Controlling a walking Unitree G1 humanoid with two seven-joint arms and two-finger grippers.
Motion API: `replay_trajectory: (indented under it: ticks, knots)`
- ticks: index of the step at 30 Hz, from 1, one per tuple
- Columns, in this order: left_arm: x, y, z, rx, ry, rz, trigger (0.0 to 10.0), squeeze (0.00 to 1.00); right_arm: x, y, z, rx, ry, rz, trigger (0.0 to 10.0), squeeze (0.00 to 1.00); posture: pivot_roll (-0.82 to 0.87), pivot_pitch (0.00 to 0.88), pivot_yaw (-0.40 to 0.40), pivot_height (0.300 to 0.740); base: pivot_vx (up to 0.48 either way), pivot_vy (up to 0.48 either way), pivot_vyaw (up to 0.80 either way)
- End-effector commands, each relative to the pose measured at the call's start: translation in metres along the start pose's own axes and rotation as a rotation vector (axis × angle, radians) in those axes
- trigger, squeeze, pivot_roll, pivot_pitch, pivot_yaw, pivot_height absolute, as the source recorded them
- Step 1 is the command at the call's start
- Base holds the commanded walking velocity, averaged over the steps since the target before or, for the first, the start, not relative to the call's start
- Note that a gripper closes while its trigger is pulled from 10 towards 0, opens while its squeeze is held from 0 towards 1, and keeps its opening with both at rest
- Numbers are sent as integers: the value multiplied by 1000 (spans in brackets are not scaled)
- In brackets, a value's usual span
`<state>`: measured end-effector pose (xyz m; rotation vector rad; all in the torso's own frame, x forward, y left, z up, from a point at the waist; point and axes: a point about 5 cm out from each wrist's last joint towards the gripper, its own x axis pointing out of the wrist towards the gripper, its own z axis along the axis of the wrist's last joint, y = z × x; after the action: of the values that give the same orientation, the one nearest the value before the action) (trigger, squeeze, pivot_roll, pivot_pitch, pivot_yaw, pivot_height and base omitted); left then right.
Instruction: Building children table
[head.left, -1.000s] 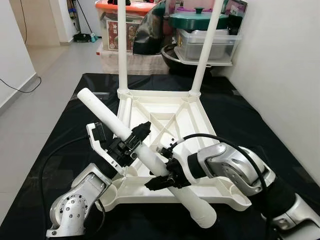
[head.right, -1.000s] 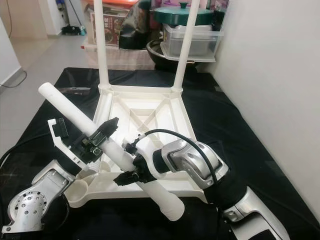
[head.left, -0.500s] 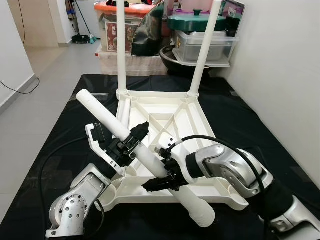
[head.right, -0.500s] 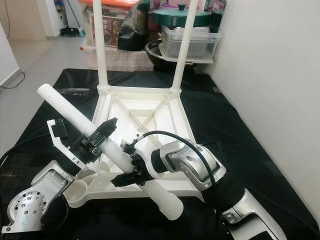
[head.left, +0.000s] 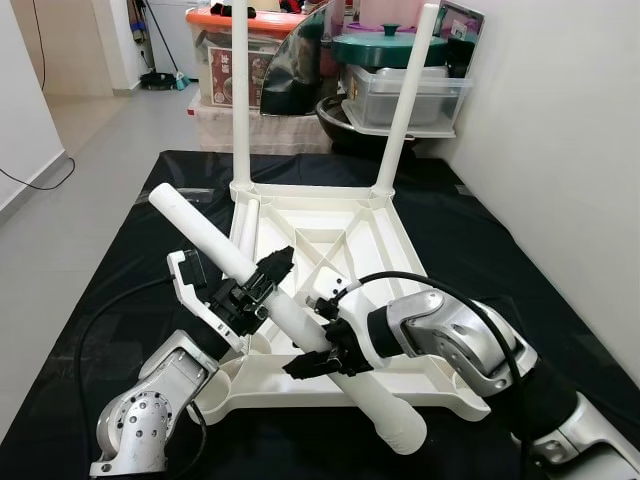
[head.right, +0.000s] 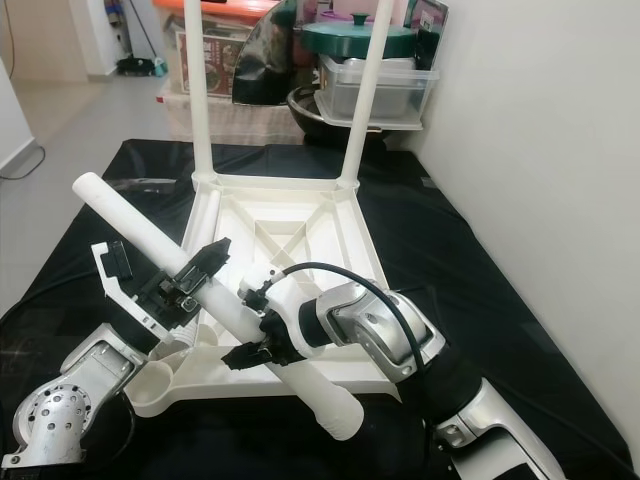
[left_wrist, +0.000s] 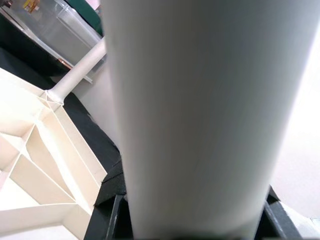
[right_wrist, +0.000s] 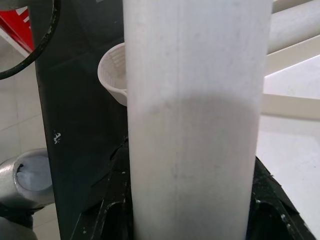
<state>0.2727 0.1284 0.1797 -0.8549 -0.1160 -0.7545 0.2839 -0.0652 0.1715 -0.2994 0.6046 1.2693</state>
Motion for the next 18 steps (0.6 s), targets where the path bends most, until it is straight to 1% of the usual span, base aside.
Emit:
replay_trajectory:
  ticks: [1,2,3,4,5,10,13,15,17,18]
  knots:
    - [6,-7,-9,22,58,-36,0,0,19,9,-17,15,57,45,0,0,-44,0,-95,740,0,0,0]
    - [6,-6,-10,52,74,-26,0,0,19,9,-18,12,55,44,0,0,-44,0,-95,740,0,0,0]
    - [6,-6,-10,52,74,-26,0,0,19,9,-18,12,55,44,0,0,-44,0,-95,740,0,0,0]
    - [7,-4,-10,73,77,-8,10000,149,18,8,-19,12,54,41,0,0,-43,0,-94,740,0,0,0]
    - [7,-4,-9,75,73,-3,10000,1000,17,7,-19,14,52,37,0,0,-43,0,-94,740,0,0,0]
    - [8,-4,-5,78,43,-17,10000,1000,13,5,-19,25,38,26,0,0,-46,0,-91,740,0,0,0]
    - [7,-5,0,68,18,-29,10000,1000,6,4,-18,35,21,21,0,0,-48,0,-90,740,0,0,0]
    - [6,-6,1,63,13,-35,10000,1000,5,3,-18,36,18,20,0,0,-48,0,-90,740,0,0,0]
    - [4,-8,4,44,-4,-54,10000,1000,-5,0,-16,49,2,7,0,0,-49,0,-89,740,0,0,0]
    - [4,-8,4,44,-4,-54,10000,1000,-5,0,-16,49,2,7,0,0,-49,0,-89,740,0,0,0]
